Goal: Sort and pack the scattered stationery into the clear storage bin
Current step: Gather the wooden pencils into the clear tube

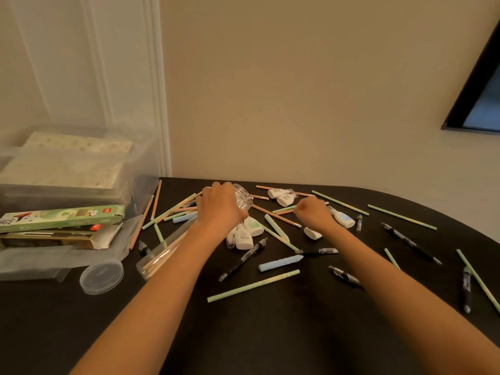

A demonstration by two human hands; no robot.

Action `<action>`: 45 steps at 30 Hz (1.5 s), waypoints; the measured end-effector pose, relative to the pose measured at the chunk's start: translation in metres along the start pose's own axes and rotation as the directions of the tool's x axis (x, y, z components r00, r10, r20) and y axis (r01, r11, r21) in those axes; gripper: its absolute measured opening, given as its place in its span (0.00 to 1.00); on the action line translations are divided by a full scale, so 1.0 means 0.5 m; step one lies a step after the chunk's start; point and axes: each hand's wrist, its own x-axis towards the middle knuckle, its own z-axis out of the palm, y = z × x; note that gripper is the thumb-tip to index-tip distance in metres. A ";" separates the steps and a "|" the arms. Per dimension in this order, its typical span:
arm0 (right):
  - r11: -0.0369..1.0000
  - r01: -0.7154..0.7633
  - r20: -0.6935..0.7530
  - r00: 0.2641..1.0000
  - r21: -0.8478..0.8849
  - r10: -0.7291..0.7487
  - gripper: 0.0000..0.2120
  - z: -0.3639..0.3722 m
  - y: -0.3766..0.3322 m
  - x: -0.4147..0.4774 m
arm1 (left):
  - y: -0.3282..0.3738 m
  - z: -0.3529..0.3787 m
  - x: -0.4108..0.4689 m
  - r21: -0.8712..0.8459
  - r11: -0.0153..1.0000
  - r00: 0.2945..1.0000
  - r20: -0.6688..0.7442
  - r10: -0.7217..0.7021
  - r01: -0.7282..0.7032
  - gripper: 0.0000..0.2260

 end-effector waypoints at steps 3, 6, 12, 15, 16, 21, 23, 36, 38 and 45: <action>0.984 0.058 0.073 0.996 -0.167 -0.046 0.09 0.033 -0.002 0.040 | -0.002 0.004 0.041 0.037 0.999 0.999 -0.011 -0.031 0.032 0.24; 0.959 0.109 0.122 0.989 -0.261 -0.079 0.08 0.067 -0.011 0.069 | 0.002 0.010 0.078 0.044 0.998 0.999 -0.006 -0.043 0.043 0.23; 0.919 0.194 0.217 0.968 -0.343 -0.123 0.13 0.063 -0.031 0.116 | 0.022 0.036 0.137 0.057 0.998 1.000 0.005 -0.013 0.013 0.24; 0.865 0.269 0.164 0.962 -0.425 -0.218 0.17 0.022 -0.026 0.143 | 0.041 0.047 0.161 0.065 0.998 1.000 0.015 0.020 -0.020 0.23; 0.837 0.291 0.163 0.956 -0.463 -0.243 0.16 0.006 -0.020 0.151 | 0.046 0.048 0.165 0.069 0.997 1.000 0.013 0.025 -0.026 0.23; 0.765 0.273 0.162 0.962 -0.583 -0.221 0.10 -0.054 0.045 0.197 | 0.076 0.059 0.190 0.104 0.992 0.997 -0.013 0.074 -0.073 0.22; 0.735 0.268 0.189 0.963 -0.622 -0.191 0.09 -0.055 0.067 0.205 | 0.083 0.067 0.197 0.107 0.991 0.996 -0.014 0.083 -0.082 0.22; 0.666 0.308 0.114 0.941 -0.679 -0.318 0.13 -0.040 0.091 0.197 | 0.073 0.061 0.186 0.090 0.995 0.998 -0.041 0.044 -0.041 0.25; 0.603 0.291 0.047 0.921 -0.743 -0.387 0.13 -0.046 0.070 0.185 | 0.061 0.046 0.177 0.089 0.996 0.998 -0.050 0.025 -0.020 0.25; 0.388 0.483 0.162 0.765 -0.785 -0.624 0.15 0.030 -0.058 0.147 | -0.004 0.001 0.150 0.037 0.997 0.996 -0.063 -0.069 0.071 0.26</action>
